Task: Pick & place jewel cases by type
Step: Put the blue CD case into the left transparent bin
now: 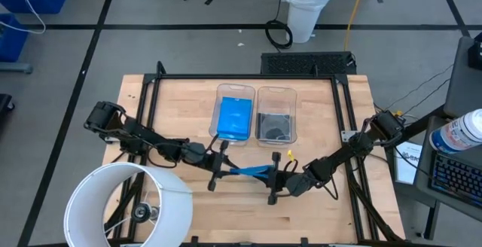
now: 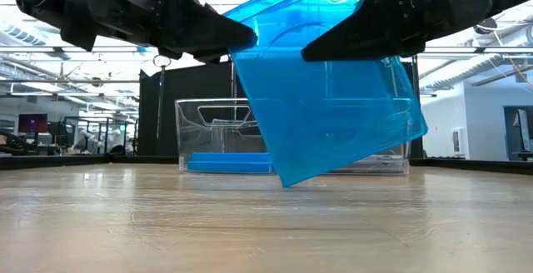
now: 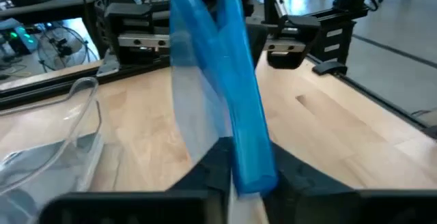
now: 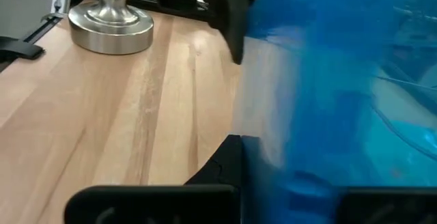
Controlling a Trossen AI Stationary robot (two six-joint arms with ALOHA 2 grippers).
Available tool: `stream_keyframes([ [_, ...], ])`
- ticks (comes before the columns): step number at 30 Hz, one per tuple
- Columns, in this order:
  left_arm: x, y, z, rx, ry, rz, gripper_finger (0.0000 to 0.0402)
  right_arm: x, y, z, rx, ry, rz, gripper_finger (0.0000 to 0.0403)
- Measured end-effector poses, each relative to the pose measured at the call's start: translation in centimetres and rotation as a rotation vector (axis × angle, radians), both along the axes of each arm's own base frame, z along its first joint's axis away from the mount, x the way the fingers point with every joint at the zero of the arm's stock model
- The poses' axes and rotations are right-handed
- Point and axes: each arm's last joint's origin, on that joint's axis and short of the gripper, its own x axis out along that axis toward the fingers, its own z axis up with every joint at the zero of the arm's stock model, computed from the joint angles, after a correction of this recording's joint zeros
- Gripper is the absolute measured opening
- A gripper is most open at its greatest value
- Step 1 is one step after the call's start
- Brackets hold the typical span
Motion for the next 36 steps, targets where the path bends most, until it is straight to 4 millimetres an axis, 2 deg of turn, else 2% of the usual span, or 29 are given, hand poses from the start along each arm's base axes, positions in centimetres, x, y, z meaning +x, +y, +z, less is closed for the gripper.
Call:
stream_keyframes([
  [2,0.0,0.1,0.0,0.010,0.003,0.006,0.0040,0.0,0.1,0.0,-0.003,0.002,0.002,0.0002],
  [9,0.0,0.1,-0.1,0.035,0.011,0.016,0.0037,-1.2,0.7,0.4,0.029,0.053,-0.006,0.0030],
  [13,0.0,0.1,-0.1,0.048,0.009,0.010,0.0038,-3.4,1.3,2.1,0.066,0.048,-0.074,0.0058],
  [17,0.0,0.1,-0.1,0.048,0.009,0.011,0.0038,-5.8,2.6,4.3,0.011,-0.027,-0.107,0.0093],
  [19,0.0,0.0,-0.1,0.056,0.005,-0.014,0.0038,-6.3,3.1,5.0,0.010,-0.065,-0.106,0.0112],
  [24,0.0,-0.1,0.0,0.071,-0.010,-0.010,0.0038,-6.2,3.1,4.6,0.001,-0.061,-0.125,0.0173],
  [32,0.0,0.0,0.0,0.090,-0.019,0.010,0.0038,-5.7,2.7,4.3,0.077,-0.050,-0.116,0.0303],
  [36,0.0,0.0,-0.1,0.109,-0.023,0.014,0.0038,-5.0,2.1,4.2,0.117,-0.030,-0.097,0.0343],
])
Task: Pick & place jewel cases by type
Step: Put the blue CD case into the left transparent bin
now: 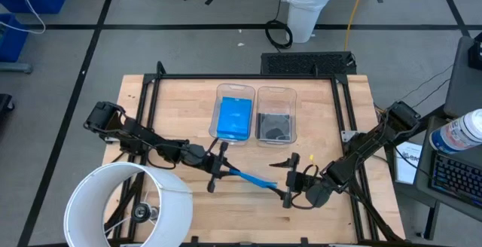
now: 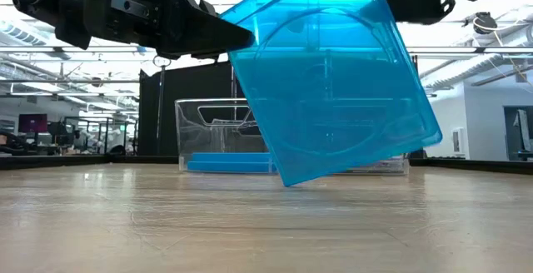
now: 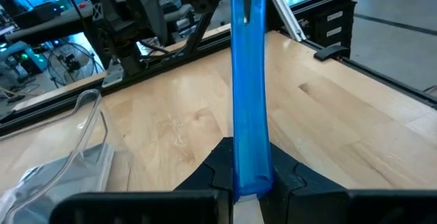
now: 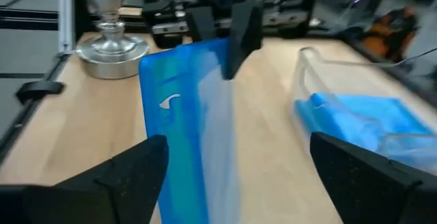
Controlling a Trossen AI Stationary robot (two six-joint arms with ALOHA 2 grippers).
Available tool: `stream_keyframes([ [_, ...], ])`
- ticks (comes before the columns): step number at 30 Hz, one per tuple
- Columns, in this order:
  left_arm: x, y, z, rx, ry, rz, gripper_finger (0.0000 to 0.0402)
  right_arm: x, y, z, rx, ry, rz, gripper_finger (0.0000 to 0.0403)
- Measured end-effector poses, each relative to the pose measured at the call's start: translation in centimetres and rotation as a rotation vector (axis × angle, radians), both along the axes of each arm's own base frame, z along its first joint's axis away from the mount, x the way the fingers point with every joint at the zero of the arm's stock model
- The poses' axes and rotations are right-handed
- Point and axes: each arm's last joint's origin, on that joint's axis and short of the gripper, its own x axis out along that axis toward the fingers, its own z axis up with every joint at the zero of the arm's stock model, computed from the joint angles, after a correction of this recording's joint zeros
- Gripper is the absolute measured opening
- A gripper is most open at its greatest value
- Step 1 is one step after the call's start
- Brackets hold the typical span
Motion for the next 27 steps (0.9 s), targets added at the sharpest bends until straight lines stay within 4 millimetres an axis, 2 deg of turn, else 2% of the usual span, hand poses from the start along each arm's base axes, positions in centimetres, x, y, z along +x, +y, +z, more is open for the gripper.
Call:
stream_keyframes([
  [5,0.0,0.1,0.0,0.004,0.001,0.009,0.0038,0.4,-0.3,0.0,0.024,0.007,0.041,0.0351],
  [15,0.1,0.2,0.1,0.009,-0.009,0.022,0.0038,-0.1,0.3,1.0,0.043,-0.027,0.103,0.0337],
  [21,0.1,0.5,-0.1,0.029,0.007,0.099,0.0038,0.0,0.5,1.2,0.114,-0.022,0.181,0.0336],
  [27,0.2,0.6,-0.1,0.019,0.005,0.088,0.0038,0.1,0.3,1.2,0.101,-0.028,0.141,0.0336],
])
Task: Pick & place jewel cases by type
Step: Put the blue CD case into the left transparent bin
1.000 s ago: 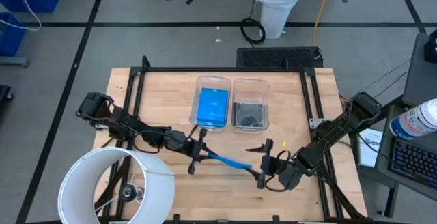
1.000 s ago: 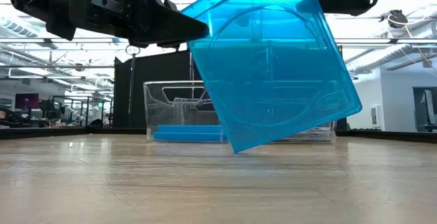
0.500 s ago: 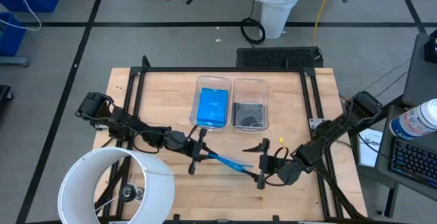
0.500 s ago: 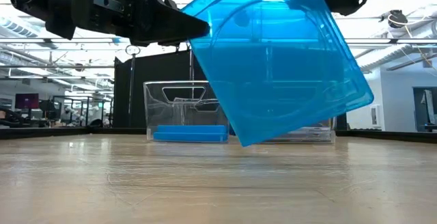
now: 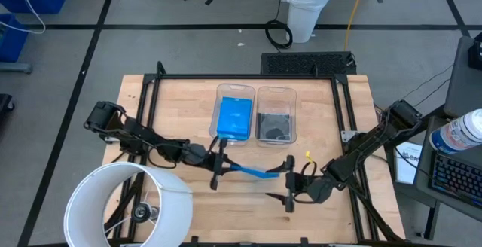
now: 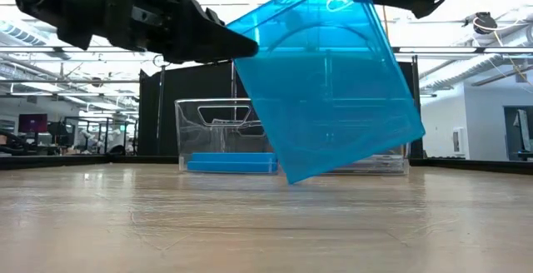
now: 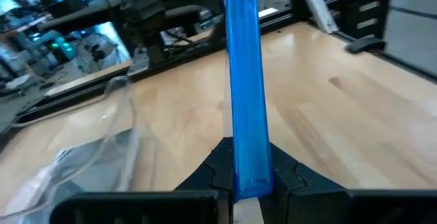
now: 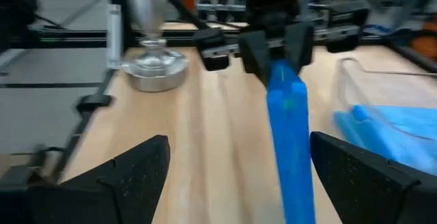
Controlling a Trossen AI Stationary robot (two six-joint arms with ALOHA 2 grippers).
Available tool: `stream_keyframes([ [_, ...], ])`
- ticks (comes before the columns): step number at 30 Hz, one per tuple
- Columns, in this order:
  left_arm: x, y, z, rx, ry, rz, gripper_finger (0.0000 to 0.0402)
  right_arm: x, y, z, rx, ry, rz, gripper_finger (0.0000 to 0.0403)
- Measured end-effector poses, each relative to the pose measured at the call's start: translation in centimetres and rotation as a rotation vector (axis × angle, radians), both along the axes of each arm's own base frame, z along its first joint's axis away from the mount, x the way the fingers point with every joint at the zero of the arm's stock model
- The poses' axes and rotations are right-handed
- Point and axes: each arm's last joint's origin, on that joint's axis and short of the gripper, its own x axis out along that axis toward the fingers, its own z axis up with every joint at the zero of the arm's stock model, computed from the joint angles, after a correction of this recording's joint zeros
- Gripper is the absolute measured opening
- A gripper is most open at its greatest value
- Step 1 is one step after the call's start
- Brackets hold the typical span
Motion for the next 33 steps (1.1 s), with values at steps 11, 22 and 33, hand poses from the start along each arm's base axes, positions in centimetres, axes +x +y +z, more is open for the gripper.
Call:
stream_keyframes([
  [11,0.0,0.0,0.1,0.000,-0.008,-0.004,0.0038,2.1,-2.6,-2.0,-0.051,0.075,-0.137,0.0336],
  [22,0.0,0.0,0.0,0.004,0.005,-0.012,0.0038,3.1,-4.0,-2.5,0.003,0.137,-0.058,0.0251],
  [33,0.0,0.0,-0.1,0.002,0.006,-0.010,0.0038,3.1,-4.2,-2.7,-0.082,0.168,-0.037,0.0065],
])
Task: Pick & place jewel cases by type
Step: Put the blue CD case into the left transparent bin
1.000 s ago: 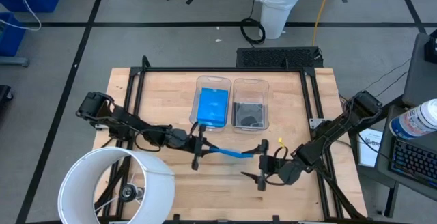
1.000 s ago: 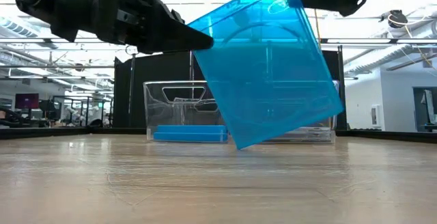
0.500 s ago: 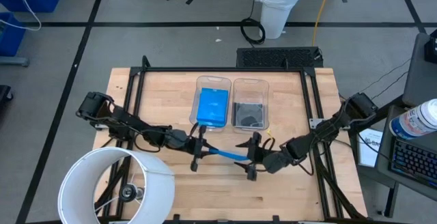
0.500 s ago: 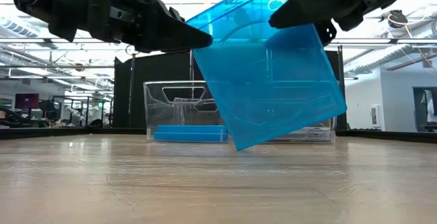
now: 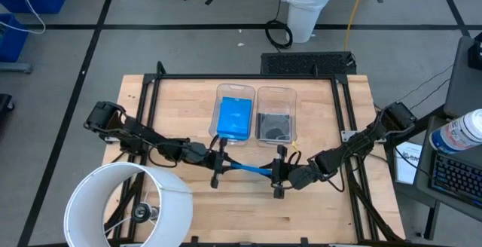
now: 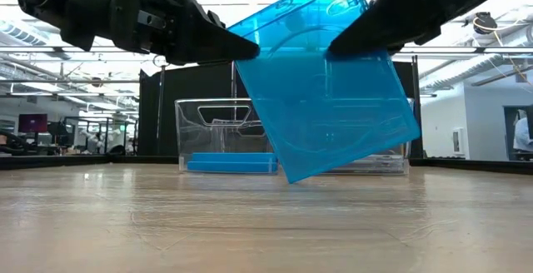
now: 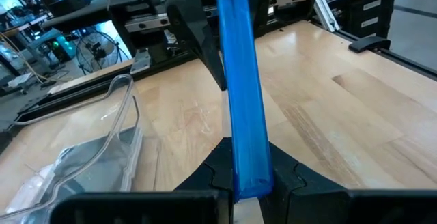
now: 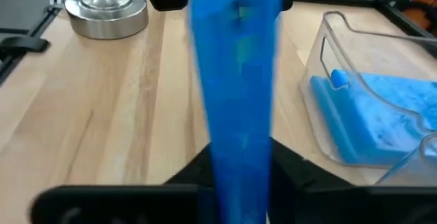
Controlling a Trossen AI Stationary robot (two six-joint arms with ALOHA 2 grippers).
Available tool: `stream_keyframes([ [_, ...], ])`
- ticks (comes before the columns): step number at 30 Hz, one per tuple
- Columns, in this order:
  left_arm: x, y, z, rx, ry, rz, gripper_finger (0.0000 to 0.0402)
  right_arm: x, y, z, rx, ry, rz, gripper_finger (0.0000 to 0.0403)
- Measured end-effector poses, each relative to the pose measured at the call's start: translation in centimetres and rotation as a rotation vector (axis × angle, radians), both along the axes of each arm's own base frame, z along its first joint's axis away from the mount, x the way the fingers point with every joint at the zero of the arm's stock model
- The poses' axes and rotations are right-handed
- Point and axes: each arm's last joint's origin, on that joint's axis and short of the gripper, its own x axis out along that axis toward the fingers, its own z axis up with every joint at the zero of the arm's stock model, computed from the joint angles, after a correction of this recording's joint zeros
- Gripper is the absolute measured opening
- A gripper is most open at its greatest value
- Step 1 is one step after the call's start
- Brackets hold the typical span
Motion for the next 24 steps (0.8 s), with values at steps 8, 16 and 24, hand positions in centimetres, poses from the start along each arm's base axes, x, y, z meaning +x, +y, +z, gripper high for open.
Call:
stream_keyframes([
  [8,0.0,0.0,0.0,-0.004,0.000,-0.001,0.0050,0.0,0.0,0.1,-0.027,-0.005,0.006,0.0014],
  [16,-0.1,-0.1,0.0,-0.005,0.011,-0.020,0.0057,0.0,0.0,0.1,-0.033,-0.013,-0.005,0.0032],
  [24,-1.2,-0.3,1.0,0.080,0.055,-0.013,0.0097,0.1,0.0,0.2,-0.060,-0.014,-0.002,0.0015],
])
